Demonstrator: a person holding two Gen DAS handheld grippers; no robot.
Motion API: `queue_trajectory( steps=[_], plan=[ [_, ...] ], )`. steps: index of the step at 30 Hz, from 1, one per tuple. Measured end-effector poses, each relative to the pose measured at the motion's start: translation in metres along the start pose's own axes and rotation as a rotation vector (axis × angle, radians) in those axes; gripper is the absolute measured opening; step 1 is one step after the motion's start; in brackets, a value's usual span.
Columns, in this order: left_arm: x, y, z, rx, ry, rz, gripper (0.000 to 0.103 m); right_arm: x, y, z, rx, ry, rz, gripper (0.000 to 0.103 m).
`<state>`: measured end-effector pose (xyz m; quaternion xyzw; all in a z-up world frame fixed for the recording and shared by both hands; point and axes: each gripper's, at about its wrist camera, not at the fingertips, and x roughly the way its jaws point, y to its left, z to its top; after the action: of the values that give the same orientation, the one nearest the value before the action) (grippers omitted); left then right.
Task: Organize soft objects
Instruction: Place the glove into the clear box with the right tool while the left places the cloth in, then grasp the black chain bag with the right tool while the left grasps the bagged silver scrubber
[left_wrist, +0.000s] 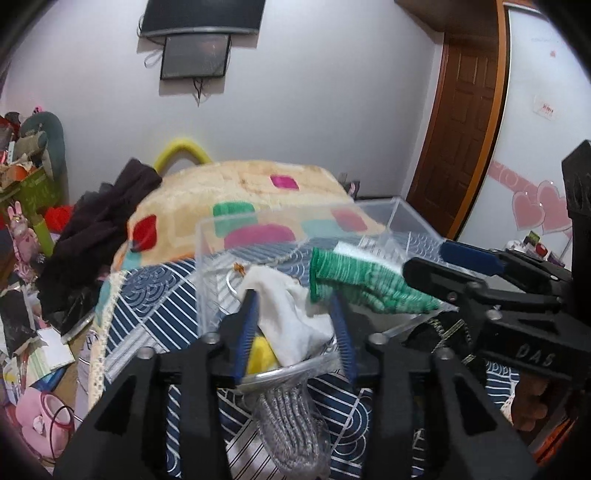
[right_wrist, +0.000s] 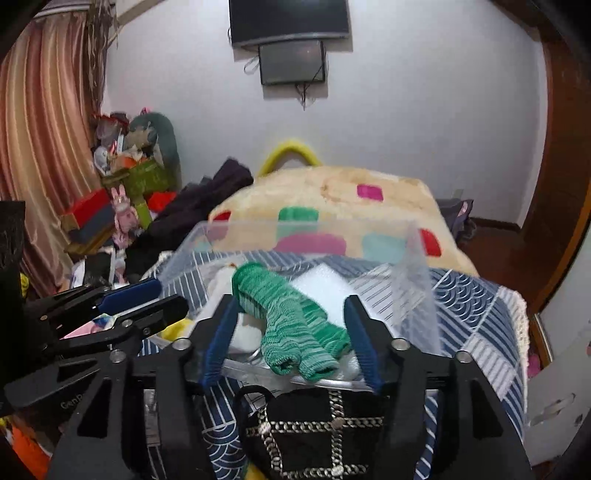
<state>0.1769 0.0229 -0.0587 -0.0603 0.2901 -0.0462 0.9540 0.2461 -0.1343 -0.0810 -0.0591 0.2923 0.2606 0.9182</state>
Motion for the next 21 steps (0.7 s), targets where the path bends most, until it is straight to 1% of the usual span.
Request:
queue_trajectory(
  steps=[1, 3, 4, 5, 6, 7, 9, 10, 12, 15, 17, 21],
  plan=[
    [-0.007, 0.000, 0.001, 0.003, -0.017, 0.000, 0.048, -0.006, 0.000, 0.001, 0.002, -0.020, -0.003, 0.063],
    [-0.019, 0.000, 0.001, 0.013, -0.049, 0.006, 0.057, -0.018, -0.002, 0.002, 0.004, -0.057, -0.014, 0.071],
    [-0.025, 0.000, 0.001, 0.021, -0.064, 0.013, 0.060, -0.024, -0.002, 0.002, 0.005, -0.073, -0.018, 0.074],
    [-0.029, -0.001, 0.000, 0.026, -0.073, 0.017, 0.064, -0.030, -0.002, 0.002, 0.008, -0.090, -0.020, 0.081],
    [-0.035, -0.001, -0.001, 0.031, -0.081, 0.021, 0.068, -0.036, -0.003, 0.002, 0.010, -0.106, -0.018, 0.085],
    [-0.038, -0.001, -0.003, 0.033, -0.086, 0.025, 0.071, -0.039, -0.004, 0.002, 0.010, -0.114, -0.015, 0.085],
    [-0.045, 0.000, -0.006, 0.033, -0.093, 0.032, 0.083, -0.047, -0.005, 0.000, 0.012, -0.131, -0.012, 0.086],
    [-0.048, 0.001, -0.009, 0.029, -0.095, 0.038, 0.086, -0.049, -0.005, -0.001, 0.015, -0.136, -0.011, 0.087],
    [-0.051, 0.002, -0.014, 0.019, -0.098, 0.049, 0.094, -0.052, -0.007, -0.004, 0.024, -0.139, -0.013, 0.093],
    [-0.049, 0.005, -0.025, 0.010, -0.072, 0.049, 0.097, -0.054, -0.009, -0.013, 0.043, -0.138, -0.033, 0.098],
    [-0.044, 0.006, -0.033, 0.007, -0.040, 0.060, 0.097, -0.052, -0.010, -0.019, 0.051, -0.125, -0.040, 0.098],
    [-0.031, 0.011, -0.051, -0.016, 0.025, 0.070, 0.097, -0.041, -0.013, -0.039, 0.067, -0.064, -0.054, 0.098]
  ],
)
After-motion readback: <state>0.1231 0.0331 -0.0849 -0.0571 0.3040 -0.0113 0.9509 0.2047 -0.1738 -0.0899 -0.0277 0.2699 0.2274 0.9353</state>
